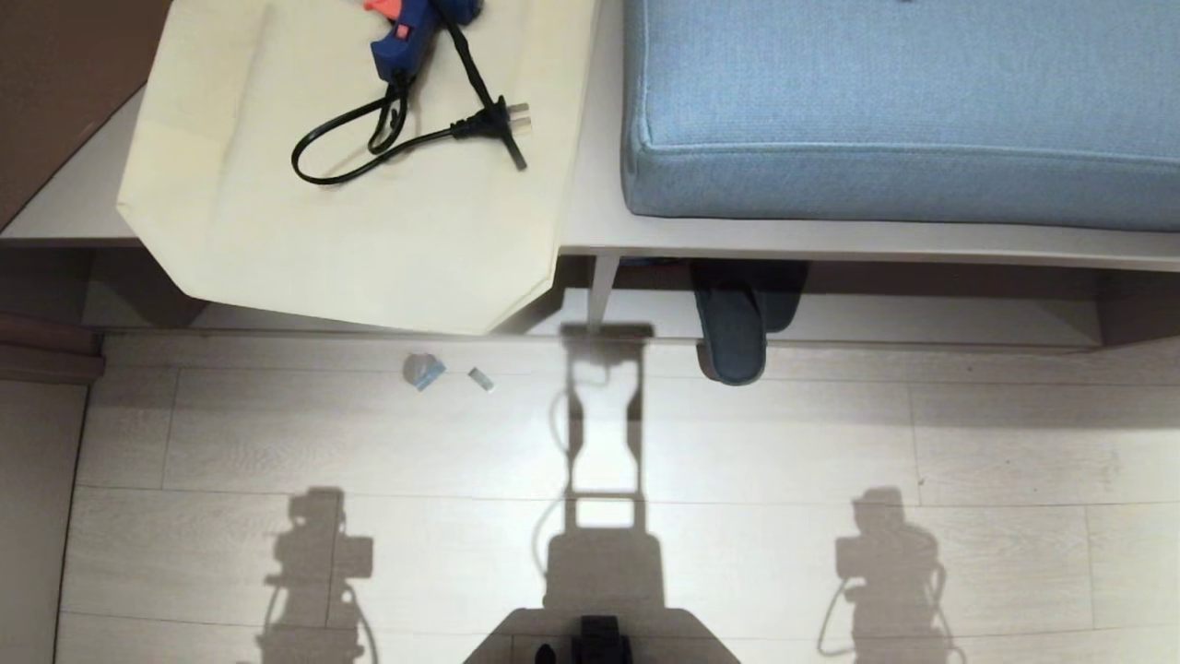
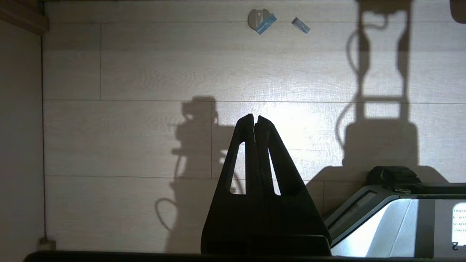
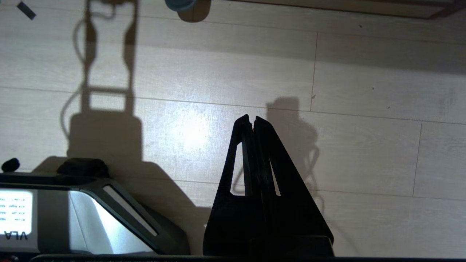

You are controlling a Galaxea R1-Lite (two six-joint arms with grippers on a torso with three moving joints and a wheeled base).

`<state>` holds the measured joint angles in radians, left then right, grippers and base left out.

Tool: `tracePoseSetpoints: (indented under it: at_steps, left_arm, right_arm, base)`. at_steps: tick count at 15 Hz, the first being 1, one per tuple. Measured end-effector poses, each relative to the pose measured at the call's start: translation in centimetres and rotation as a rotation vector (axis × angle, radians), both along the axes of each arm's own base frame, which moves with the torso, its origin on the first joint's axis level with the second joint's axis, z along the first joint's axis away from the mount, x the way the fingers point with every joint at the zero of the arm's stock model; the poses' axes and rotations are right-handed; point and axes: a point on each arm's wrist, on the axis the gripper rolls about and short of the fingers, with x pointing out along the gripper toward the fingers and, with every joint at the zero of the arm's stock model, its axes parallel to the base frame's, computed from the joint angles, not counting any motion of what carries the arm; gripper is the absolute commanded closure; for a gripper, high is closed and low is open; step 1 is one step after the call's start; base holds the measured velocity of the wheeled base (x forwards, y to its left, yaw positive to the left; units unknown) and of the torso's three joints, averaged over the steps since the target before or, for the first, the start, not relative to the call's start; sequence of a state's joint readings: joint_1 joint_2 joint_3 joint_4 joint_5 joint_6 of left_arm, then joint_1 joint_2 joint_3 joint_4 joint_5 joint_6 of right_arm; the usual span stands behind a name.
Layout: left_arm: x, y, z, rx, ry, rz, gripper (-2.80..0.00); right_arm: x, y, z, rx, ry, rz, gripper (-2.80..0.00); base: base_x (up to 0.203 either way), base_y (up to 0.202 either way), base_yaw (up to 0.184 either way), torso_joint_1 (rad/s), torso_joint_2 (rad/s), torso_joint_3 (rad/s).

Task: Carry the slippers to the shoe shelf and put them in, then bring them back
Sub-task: Pick up the slippers in the shoe cabinet

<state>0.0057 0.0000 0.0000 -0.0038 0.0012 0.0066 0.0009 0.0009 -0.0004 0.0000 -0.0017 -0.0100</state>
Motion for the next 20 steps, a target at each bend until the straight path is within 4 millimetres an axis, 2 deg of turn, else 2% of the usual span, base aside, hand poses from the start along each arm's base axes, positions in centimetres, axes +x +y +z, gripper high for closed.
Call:
tracePoseSetpoints:
  at_steps: [20]
  left_arm:
    - [0.00,0.00,-0.01,0.003,0.002,-0.001,0.00]
  right_arm:
    - [0.00,0.00,0.00,0.000,0.000,0.000,0.00]
  base:
    - [0.000,0.000,0.000,0.003,0.00,-0.191]
